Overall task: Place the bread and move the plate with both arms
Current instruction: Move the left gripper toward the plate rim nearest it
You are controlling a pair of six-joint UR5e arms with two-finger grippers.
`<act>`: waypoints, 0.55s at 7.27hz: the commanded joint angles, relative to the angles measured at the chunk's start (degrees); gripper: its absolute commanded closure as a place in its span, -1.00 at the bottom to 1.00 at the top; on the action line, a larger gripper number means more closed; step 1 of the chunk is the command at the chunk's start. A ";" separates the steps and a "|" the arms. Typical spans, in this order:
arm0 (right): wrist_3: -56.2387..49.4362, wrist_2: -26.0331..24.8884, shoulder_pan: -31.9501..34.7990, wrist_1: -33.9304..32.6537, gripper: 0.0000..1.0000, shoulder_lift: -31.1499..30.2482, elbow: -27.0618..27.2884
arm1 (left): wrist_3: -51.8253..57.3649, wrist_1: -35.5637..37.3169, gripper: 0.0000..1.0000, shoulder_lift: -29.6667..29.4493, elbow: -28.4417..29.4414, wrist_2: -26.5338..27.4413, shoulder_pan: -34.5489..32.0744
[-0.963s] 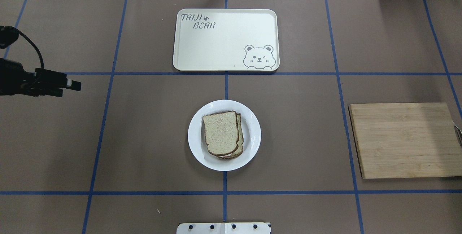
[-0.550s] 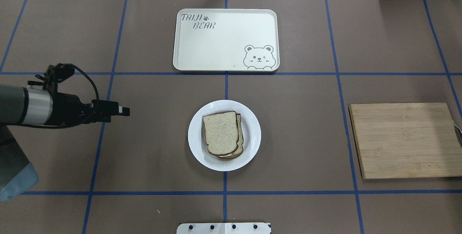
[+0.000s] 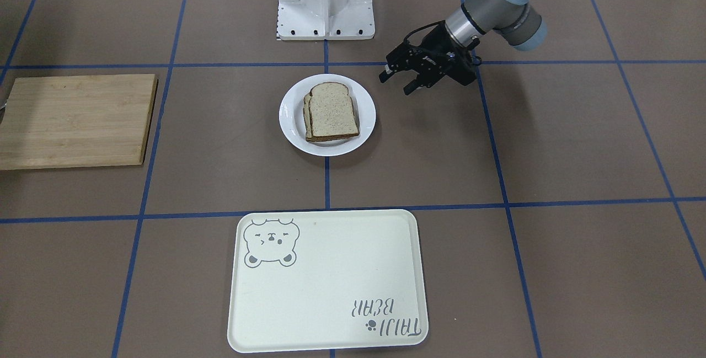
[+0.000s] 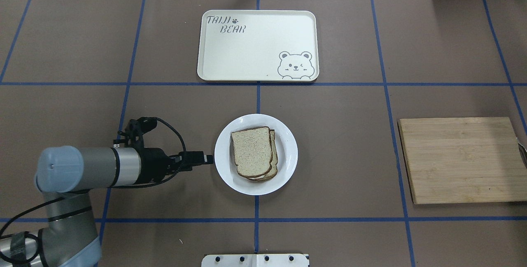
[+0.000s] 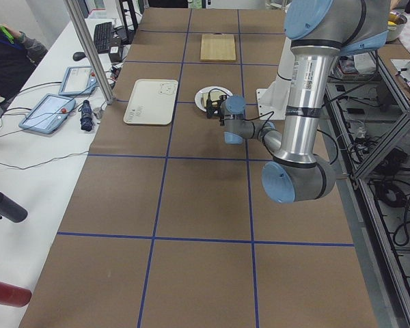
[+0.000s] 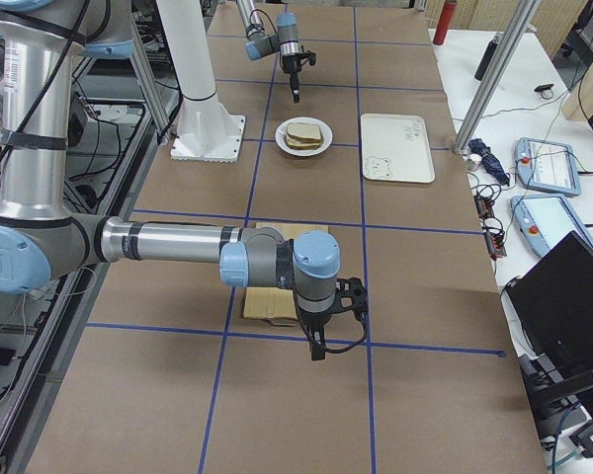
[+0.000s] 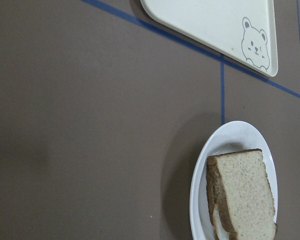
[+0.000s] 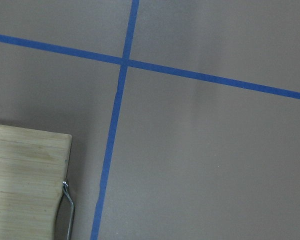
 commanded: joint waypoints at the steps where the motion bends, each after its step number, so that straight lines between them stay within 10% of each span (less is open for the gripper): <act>1: 0.01 -0.01 -0.01 0.00 -1.00 0.14 0.00 | -1.60 -1.33 0.02 -3.10 3.24 0.70 1.01; 4: 0.01 -0.10 -0.01 0.52 -1.00 -0.13 -0.09 | -1.97 -1.78 0.05 -3.19 4.47 0.61 1.01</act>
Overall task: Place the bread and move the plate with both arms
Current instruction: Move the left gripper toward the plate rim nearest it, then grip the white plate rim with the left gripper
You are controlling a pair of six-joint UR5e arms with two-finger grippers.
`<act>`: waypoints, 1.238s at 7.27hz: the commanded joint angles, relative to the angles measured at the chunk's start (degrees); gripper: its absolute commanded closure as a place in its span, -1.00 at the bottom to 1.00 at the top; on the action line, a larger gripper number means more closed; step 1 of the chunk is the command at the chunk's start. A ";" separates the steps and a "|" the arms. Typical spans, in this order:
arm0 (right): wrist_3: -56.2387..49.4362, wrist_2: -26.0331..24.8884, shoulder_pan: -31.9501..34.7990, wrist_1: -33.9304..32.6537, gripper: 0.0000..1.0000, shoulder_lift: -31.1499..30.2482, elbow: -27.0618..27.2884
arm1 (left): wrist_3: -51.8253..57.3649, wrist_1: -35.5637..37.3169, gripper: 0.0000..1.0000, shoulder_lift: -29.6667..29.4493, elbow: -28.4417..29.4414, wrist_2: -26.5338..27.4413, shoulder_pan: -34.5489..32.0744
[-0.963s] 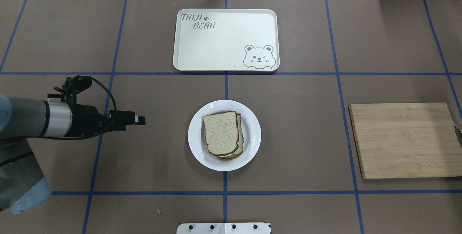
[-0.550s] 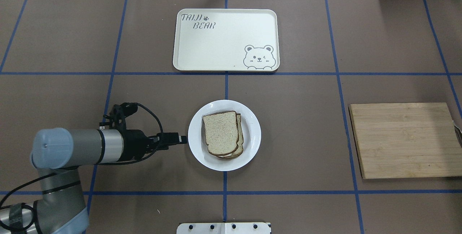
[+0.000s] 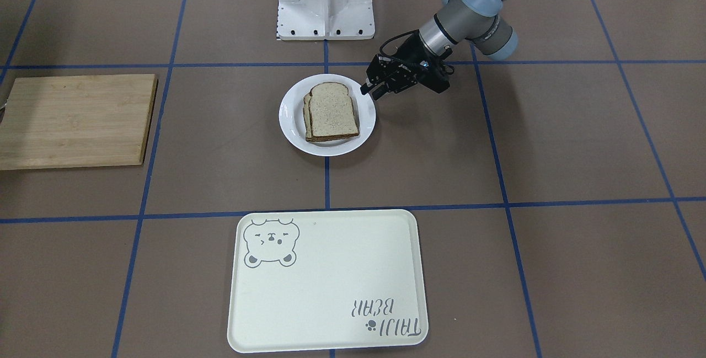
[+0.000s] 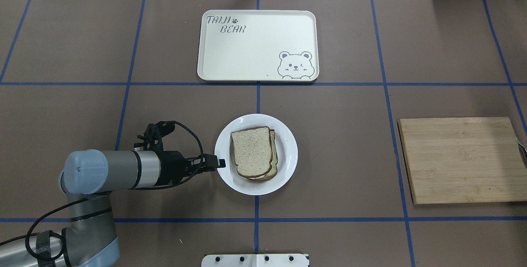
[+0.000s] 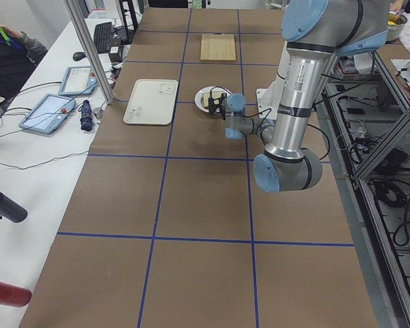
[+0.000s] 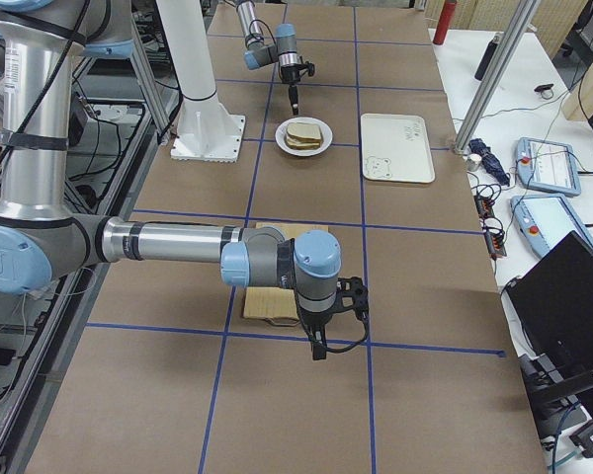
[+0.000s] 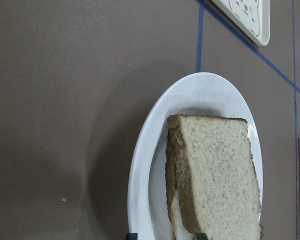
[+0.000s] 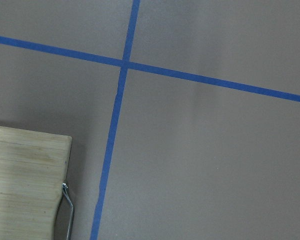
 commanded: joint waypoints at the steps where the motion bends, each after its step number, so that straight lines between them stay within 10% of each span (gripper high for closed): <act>1: 0.00 -0.01 0.00 0.15 -1.00 -0.12 -0.01 | -0.46 -0.78 0.06 -0.05 0.64 -0.01 0.02; 9: -0.09 -0.19 0.00 0.24 -1.00 -0.21 -0.19 | -5.65 -4.22 0.42 -3.38 6.69 0.34 0.11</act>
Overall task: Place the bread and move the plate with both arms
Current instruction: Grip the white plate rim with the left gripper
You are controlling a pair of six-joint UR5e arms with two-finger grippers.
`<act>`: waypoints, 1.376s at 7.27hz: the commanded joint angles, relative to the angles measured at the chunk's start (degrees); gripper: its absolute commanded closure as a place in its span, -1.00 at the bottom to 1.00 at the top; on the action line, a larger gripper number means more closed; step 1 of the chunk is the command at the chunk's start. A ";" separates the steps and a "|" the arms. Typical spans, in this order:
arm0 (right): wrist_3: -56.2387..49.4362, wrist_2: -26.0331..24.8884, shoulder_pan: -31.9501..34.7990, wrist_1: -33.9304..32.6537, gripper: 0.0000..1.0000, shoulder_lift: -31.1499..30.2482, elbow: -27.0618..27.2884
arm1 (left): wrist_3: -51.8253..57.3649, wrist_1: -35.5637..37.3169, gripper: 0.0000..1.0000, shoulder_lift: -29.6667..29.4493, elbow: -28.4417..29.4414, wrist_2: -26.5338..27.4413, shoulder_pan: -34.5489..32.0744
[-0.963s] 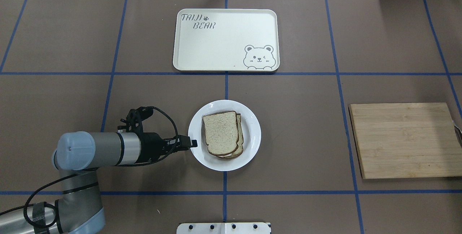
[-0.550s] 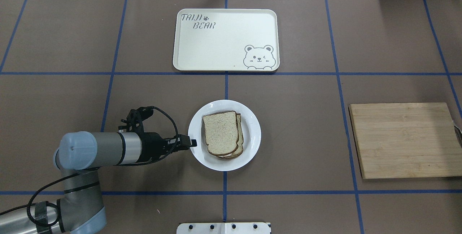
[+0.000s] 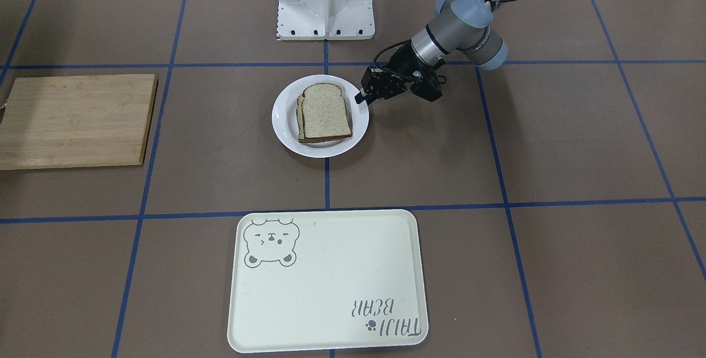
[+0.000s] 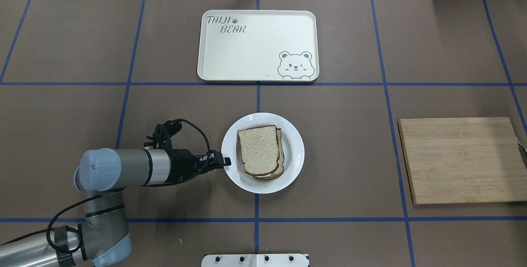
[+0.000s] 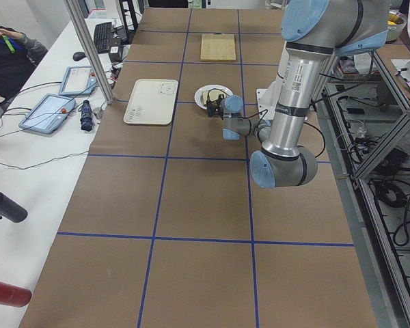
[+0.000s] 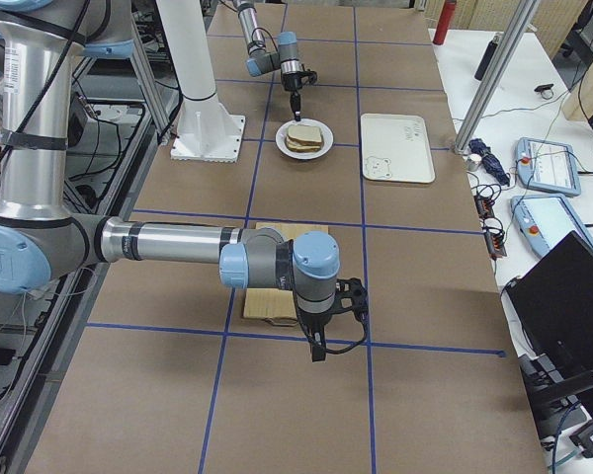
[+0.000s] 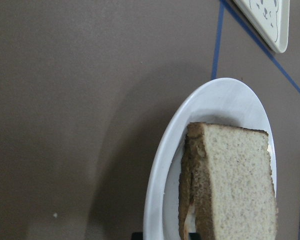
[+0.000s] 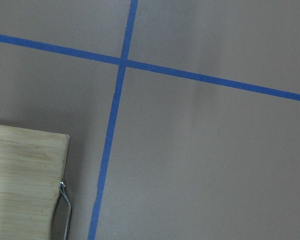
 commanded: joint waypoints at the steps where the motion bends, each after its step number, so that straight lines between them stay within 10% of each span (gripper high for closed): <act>1: 0.00 0.01 0.00 0.00 -1.00 -0.03 -0.06 | -0.27 -0.44 0.42 -0.15 1.35 0.00 0.07; 8: 0.00 0.01 0.00 0.00 -1.00 -0.21 -0.15 | -0.36 -7.82 0.42 -0.67 4.43 0.00 0.07; 10: 0.00 0.01 0.00 0.00 -1.00 -0.21 -0.07 | -0.44 -7.91 0.68 -0.94 4.43 0.00 0.07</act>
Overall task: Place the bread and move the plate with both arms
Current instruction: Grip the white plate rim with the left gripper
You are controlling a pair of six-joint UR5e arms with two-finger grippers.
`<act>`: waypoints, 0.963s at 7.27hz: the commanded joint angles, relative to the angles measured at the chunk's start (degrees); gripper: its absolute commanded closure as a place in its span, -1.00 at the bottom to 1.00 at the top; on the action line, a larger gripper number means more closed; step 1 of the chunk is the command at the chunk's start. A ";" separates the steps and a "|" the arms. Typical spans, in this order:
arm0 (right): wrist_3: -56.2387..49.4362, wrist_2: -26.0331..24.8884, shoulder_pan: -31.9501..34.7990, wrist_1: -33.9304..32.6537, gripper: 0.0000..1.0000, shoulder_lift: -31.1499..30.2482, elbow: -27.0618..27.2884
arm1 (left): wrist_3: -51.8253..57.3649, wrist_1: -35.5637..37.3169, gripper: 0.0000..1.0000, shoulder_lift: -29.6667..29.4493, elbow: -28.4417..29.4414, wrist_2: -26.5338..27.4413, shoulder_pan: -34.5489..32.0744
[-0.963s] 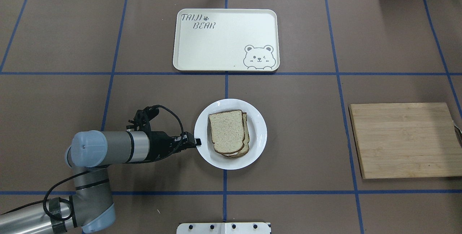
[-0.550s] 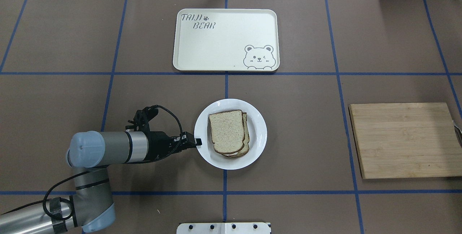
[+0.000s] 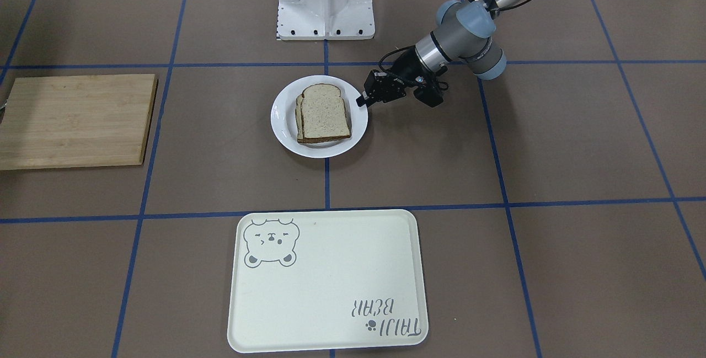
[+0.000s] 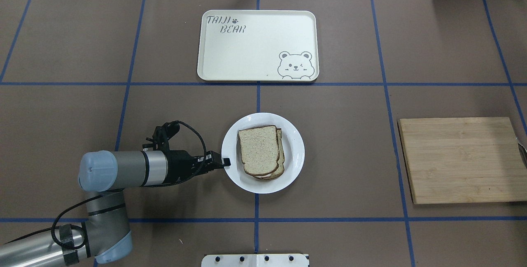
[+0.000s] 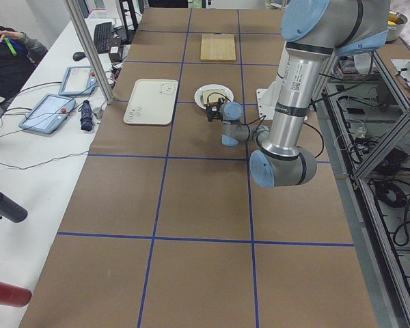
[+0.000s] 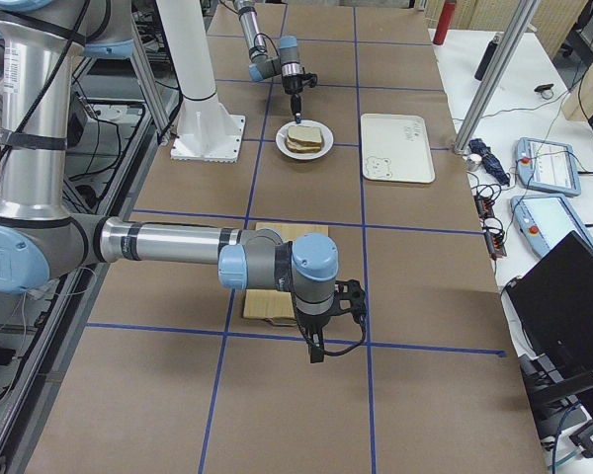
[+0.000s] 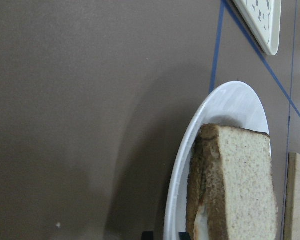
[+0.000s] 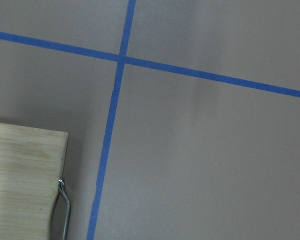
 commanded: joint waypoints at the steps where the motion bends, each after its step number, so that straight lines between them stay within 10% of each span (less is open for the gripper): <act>1: 0.00 0.00 0.00 0.00 -1.00 0.00 -0.03 | -0.11 -0.17 0.85 -0.18 -0.08 0.00 0.00; 7: 0.00 -0.26 -0.09 -0.09 -1.00 0.00 -0.03 | -3.27 -6.76 1.00 -0.09 -0.96 0.09 -0.26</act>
